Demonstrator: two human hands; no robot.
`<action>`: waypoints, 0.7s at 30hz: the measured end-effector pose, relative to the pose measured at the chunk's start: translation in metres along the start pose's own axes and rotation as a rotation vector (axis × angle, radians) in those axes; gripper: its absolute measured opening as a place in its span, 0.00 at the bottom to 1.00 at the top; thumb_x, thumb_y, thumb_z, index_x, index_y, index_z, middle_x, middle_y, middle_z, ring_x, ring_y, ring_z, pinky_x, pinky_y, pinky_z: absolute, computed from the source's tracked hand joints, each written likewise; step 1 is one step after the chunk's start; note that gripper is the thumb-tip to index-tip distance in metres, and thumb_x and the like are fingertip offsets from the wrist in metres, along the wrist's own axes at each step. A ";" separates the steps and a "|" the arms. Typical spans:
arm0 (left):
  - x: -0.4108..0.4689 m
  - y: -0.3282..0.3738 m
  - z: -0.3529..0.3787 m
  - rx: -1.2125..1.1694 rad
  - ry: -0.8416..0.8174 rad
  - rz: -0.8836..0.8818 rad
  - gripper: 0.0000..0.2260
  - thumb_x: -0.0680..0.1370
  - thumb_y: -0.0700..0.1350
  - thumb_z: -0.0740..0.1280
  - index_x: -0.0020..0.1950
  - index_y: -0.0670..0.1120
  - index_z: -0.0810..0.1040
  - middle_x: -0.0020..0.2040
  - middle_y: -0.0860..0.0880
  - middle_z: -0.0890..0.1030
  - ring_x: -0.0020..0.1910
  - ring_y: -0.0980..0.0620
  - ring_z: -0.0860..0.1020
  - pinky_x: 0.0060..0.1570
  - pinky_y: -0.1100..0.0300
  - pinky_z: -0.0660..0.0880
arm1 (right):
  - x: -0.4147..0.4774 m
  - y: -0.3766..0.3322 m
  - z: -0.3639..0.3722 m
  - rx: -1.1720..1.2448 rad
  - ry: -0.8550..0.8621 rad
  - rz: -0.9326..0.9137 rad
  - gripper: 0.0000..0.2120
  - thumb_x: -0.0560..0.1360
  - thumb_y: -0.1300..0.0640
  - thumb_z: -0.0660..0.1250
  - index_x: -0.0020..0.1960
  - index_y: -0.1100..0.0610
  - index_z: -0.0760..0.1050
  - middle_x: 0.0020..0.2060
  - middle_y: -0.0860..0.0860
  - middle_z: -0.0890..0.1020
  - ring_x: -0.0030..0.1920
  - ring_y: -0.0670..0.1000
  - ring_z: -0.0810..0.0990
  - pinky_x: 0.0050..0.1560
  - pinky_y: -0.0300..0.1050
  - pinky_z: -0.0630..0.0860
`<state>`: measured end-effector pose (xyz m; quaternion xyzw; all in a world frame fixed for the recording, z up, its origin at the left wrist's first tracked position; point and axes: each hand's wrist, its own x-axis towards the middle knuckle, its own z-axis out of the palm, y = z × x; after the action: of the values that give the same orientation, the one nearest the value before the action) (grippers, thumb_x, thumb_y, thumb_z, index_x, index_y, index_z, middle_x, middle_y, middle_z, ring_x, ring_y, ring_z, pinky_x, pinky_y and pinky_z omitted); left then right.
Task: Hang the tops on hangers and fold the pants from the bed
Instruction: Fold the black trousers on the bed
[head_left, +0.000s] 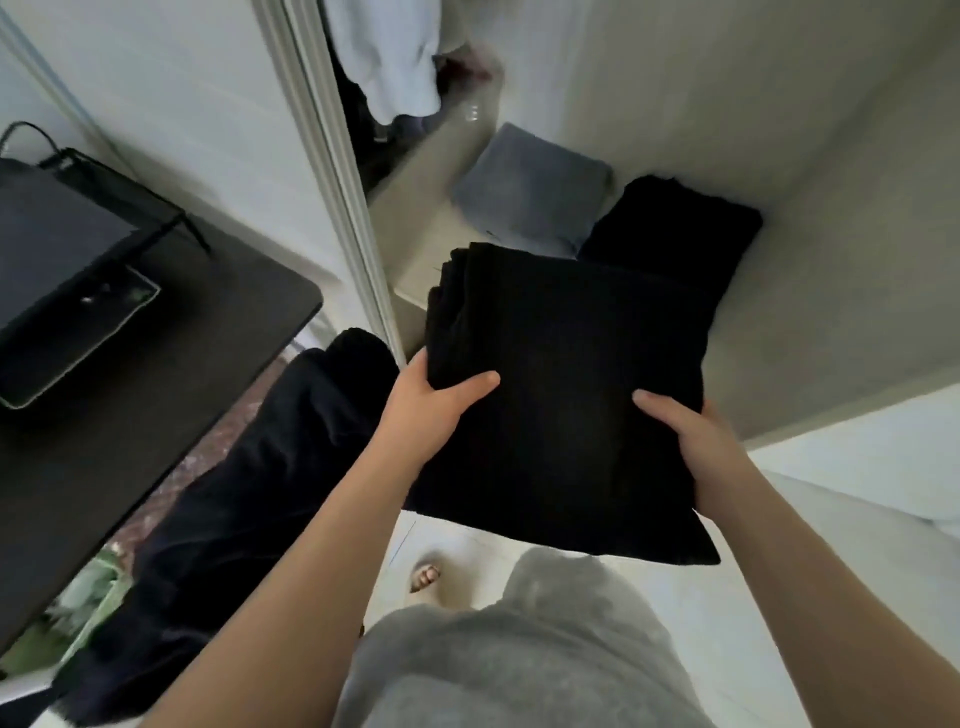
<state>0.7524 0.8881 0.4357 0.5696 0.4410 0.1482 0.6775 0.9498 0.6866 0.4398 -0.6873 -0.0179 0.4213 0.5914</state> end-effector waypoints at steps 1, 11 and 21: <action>0.015 0.006 0.002 0.014 -0.003 -0.007 0.17 0.65 0.59 0.79 0.50 0.67 0.77 0.47 0.65 0.84 0.47 0.59 0.84 0.46 0.59 0.80 | 0.007 -0.002 0.003 0.016 0.023 -0.001 0.33 0.62 0.48 0.80 0.66 0.47 0.76 0.52 0.47 0.86 0.50 0.53 0.87 0.43 0.47 0.83; 0.144 0.058 0.032 0.073 -0.005 -0.052 0.15 0.69 0.54 0.78 0.50 0.65 0.76 0.48 0.60 0.84 0.48 0.57 0.83 0.41 0.62 0.78 | 0.105 -0.047 0.021 0.114 0.107 -0.067 0.27 0.63 0.46 0.78 0.61 0.40 0.77 0.54 0.43 0.86 0.52 0.49 0.86 0.52 0.50 0.81; 0.278 0.086 0.035 0.179 0.011 -0.107 0.16 0.71 0.50 0.79 0.55 0.59 0.78 0.49 0.57 0.84 0.48 0.55 0.83 0.42 0.61 0.78 | 0.213 -0.074 0.058 0.148 0.124 -0.055 0.21 0.67 0.48 0.76 0.58 0.37 0.78 0.52 0.42 0.86 0.51 0.46 0.86 0.48 0.44 0.80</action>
<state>0.9629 1.0871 0.3931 0.6027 0.4861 0.0748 0.6284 1.0874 0.8661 0.3856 -0.6659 0.0311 0.3617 0.6517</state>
